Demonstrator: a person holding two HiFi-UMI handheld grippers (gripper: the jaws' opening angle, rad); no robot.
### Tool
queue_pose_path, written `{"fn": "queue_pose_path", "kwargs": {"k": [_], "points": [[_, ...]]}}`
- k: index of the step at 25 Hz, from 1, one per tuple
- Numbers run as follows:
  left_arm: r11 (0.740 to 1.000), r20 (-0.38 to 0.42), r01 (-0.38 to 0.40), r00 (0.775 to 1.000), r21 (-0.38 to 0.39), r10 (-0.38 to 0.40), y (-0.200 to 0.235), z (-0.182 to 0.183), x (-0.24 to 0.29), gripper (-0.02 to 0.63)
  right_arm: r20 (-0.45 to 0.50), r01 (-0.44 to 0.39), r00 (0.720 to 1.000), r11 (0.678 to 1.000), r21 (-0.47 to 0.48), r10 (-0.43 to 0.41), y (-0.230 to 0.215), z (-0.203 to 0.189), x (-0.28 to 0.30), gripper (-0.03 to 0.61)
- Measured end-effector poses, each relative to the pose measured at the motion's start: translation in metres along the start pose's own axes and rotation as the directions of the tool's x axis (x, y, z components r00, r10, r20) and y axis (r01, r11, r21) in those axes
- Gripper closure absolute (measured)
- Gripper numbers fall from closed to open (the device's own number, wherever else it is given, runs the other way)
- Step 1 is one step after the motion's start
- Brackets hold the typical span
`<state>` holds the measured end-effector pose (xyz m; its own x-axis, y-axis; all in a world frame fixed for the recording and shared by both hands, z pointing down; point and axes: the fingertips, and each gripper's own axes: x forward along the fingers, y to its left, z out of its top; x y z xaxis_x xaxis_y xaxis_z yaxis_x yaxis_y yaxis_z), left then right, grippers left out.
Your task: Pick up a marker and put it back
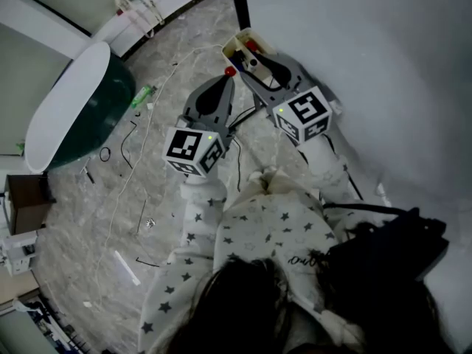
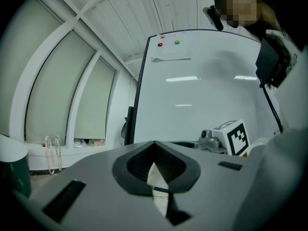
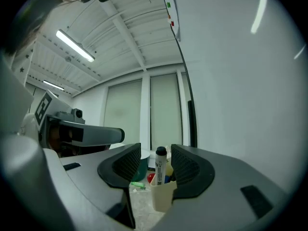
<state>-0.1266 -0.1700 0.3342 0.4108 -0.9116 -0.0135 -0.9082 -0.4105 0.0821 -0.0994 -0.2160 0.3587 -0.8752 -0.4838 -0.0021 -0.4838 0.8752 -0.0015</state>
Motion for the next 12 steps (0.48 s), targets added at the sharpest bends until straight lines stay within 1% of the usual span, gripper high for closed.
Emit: {"fn": "queue_pose_path", "kwargs": {"k": [3, 7, 12], "points": [[1.000, -0.026, 0.014, 1.000, 0.004, -0.014, -0.005, -0.006, 0.004, 0.614, -0.040, 0.040, 0.998, 0.999, 0.008, -0.039, -0.007, -0.014, 0.001, 0.396], [1.000, -0.038, 0.023, 0.999, 0.008, -0.023, -0.008, -0.004, 0.008, 0.614, -0.098, 0.091, 0.991, 0.996, -0.009, -0.092, -0.012, -0.023, 0.000, 0.397], [1.000, -0.047, 0.030, 0.998, 0.007, -0.029, -0.009, -0.009, 0.009, 0.614, -0.109, 0.133, 0.985, 0.991, 0.000, -0.132, -0.019, -0.028, 0.000, 0.399]]}}
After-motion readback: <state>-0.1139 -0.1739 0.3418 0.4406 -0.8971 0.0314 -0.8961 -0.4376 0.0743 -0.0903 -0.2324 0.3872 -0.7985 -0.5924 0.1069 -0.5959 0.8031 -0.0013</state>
